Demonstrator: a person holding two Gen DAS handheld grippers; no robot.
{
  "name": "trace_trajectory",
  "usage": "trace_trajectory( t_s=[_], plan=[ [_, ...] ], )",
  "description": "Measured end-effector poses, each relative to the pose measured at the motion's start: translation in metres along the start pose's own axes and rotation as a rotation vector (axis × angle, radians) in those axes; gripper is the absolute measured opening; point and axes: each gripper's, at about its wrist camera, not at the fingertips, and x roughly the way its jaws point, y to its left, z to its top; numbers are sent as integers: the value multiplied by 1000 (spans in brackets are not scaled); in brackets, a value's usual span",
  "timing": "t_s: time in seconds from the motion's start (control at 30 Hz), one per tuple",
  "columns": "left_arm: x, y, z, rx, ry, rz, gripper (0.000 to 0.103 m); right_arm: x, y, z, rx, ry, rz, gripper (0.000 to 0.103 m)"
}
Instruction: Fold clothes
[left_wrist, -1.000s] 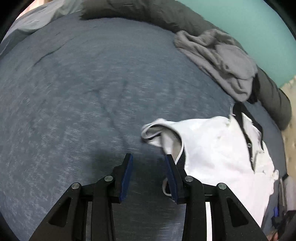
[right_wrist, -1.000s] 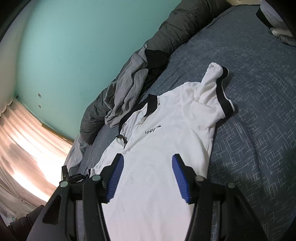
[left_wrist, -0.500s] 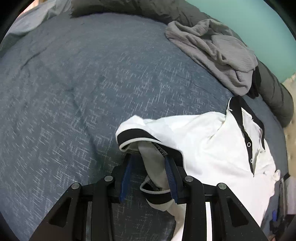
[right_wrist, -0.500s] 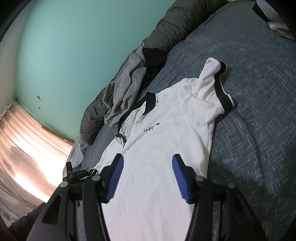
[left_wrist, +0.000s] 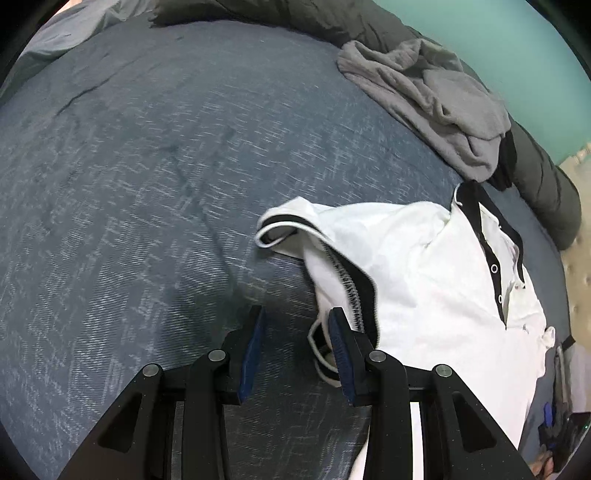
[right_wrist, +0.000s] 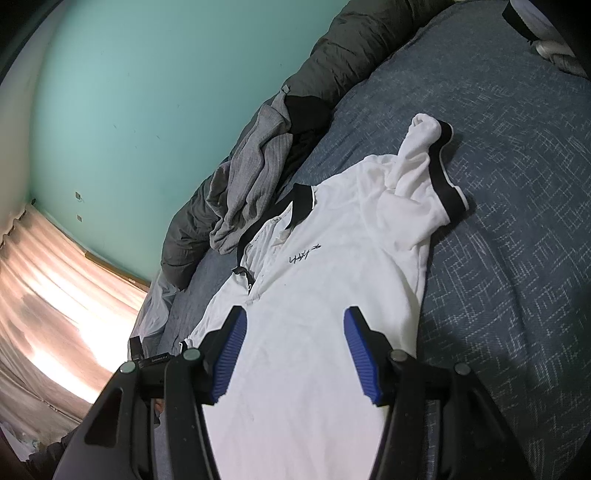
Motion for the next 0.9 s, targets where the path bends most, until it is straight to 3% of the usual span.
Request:
trace_trajectory(
  t_s=[0.27, 0.73, 0.9],
  plan=[
    [3, -6, 4, 22, 8, 49, 38, -1, -1, 0, 6, -4, -2, 56],
    [-3, -88, 34, 149, -14, -74, 38, 1, -3, -1, 17, 0, 1, 56],
    [-3, -100, 32, 173, 1, -71, 39, 0, -4, -1, 25, -2, 7, 56]
  ],
)
